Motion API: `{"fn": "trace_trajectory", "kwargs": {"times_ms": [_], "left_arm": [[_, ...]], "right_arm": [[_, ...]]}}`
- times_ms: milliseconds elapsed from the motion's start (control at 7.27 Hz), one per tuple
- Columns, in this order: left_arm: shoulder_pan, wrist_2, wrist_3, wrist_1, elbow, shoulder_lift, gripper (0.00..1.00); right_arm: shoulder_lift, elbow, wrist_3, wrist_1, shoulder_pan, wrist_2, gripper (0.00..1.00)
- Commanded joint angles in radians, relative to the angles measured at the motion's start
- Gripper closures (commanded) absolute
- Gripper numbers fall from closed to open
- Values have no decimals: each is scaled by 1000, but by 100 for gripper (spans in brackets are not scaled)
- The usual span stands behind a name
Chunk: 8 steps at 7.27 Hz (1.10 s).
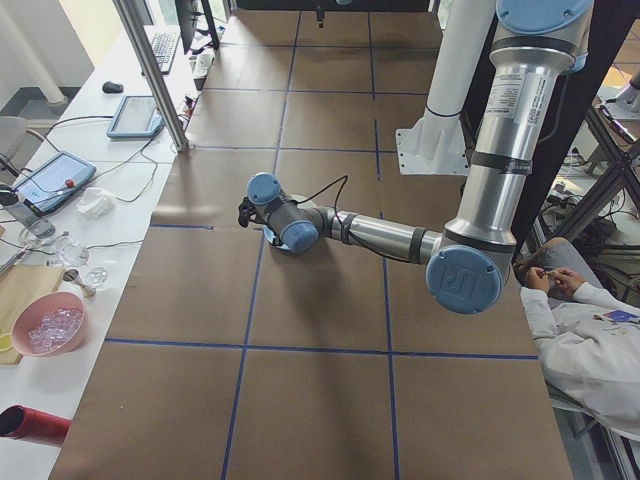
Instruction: Stack plate in center
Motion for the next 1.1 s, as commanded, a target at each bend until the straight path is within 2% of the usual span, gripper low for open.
{"fn": "trace_trajectory", "kwargs": {"times_ms": [0, 962], "left_arm": [[-3, -1, 19, 14, 5, 6, 100], [-13, 2, 7, 16, 48, -34, 100]], "right_arm": [[0, 0, 0, 0, 0, 0, 0], [0, 0, 0, 0, 0, 0, 0]]}}
